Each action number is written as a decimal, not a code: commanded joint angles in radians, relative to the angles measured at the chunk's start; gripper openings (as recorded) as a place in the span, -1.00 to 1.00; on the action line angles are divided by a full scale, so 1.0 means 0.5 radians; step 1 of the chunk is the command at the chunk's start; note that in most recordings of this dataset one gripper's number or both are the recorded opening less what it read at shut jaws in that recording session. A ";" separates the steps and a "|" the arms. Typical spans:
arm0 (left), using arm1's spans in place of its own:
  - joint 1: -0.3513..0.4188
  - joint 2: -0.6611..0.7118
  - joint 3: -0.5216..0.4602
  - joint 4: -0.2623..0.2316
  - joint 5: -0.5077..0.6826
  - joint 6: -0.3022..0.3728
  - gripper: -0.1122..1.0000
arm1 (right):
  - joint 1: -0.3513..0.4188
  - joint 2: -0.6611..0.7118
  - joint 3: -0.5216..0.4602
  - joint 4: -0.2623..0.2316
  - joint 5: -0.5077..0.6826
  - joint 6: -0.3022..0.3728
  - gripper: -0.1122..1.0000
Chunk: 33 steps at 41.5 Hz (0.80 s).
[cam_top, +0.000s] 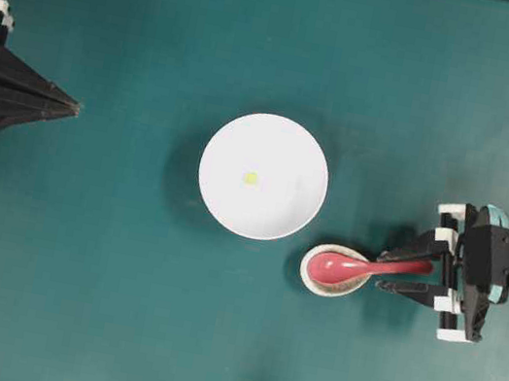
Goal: Scoop the yellow hexagonal prism block from the bowl with a spoon using the right arm.
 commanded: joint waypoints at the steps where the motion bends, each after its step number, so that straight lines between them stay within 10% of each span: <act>1: 0.006 0.021 -0.037 0.006 -0.009 -0.003 -0.79 | 0.003 -0.031 -0.018 0.000 -0.021 -0.003 0.02; 33: 0.006 0.021 -0.040 0.006 0.006 -0.003 -0.79 | -0.071 0.018 -0.083 -0.003 0.015 -0.104 0.02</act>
